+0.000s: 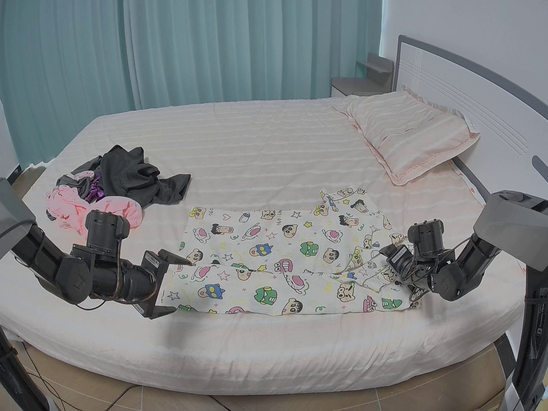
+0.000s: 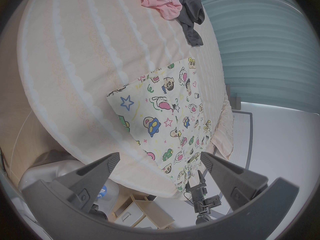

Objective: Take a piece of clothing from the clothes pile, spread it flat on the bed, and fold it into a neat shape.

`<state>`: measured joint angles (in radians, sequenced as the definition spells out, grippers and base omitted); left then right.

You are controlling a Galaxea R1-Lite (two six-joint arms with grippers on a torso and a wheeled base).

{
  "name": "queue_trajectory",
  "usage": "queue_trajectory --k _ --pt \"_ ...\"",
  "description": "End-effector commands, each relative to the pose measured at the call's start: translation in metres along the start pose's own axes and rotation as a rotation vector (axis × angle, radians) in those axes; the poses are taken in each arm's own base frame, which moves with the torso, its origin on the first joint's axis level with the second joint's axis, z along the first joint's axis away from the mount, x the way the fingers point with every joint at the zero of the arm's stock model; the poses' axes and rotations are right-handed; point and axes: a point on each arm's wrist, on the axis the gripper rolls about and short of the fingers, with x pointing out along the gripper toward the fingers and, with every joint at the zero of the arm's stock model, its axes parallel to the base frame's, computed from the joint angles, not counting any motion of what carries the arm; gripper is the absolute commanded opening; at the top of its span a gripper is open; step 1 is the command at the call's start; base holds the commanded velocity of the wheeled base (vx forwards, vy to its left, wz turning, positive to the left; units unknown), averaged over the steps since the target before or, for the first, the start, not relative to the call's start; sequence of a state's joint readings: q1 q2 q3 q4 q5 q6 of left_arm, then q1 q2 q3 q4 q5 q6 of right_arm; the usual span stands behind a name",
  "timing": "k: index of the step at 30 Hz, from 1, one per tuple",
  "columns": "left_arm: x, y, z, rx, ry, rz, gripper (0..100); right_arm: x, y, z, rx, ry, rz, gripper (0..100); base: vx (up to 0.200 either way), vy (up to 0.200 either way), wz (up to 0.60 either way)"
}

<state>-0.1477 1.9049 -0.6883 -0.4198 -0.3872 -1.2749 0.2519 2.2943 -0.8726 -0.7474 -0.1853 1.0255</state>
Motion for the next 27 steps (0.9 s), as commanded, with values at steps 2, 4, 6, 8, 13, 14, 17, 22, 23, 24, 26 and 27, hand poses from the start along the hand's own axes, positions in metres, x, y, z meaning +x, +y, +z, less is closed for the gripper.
queue_trajectory --k 2,4,6,8,13,14,17,22,23,24,26,27 --pt "0.002 0.002 -0.001 0.000 0.004 0.009 100 0.008 -0.002 -0.002 -0.001 0.001 -0.006 100 0.000 0.000 0.00" --pt "0.003 0.002 0.000 0.001 0.004 0.011 100 0.009 0.001 -0.001 -0.002 -0.003 0.002 100 0.000 0.000 0.00" --pt "0.003 0.002 0.000 0.002 0.005 0.011 100 0.011 0.003 0.001 0.000 -0.007 0.009 100 0.000 0.000 0.00" --pt "0.003 0.003 0.000 0.001 0.004 0.014 100 0.015 0.004 0.003 0.000 -0.015 0.012 100 0.000 0.000 0.00" --pt "0.004 0.003 0.000 0.003 0.002 0.017 100 0.017 0.001 0.007 0.006 -0.021 0.006 0 0.000 0.000 0.00" --pt "0.004 0.004 0.000 0.002 0.001 0.019 100 0.016 -0.001 0.007 0.007 -0.021 0.001 0 0.000 0.000 0.00" --pt "0.006 0.004 0.000 0.001 0.002 0.022 100 0.014 -0.006 0.007 0.004 -0.015 -0.021 0 0.000 0.000 0.00" --pt "0.006 0.004 0.000 0.001 0.000 0.022 100 0.011 -0.012 0.005 -0.020 -0.006 -0.038 0 0.000 0.000 0.00" --pt "0.006 0.004 0.000 0.001 0.002 0.022 100 0.008 -0.012 0.005 -0.022 -0.005 -0.039 0 0.000 0.000 0.00" --pt "0.006 0.004 0.000 0.001 0.000 0.022 100 0.006 -0.011 0.006 -0.023 -0.006 -0.036 0 0.000 0.000 0.00" --pt "0.006 0.004 0.000 0.001 0.000 0.022 100 0.002 -0.010 0.007 -0.024 -0.007 -0.034 0 0.000 0.000 0.00" --pt "0.006 0.004 0.000 0.001 0.000 0.022 100 0.000 -0.010 0.008 -0.022 -0.008 -0.033 0 0.000 0.000 0.00"
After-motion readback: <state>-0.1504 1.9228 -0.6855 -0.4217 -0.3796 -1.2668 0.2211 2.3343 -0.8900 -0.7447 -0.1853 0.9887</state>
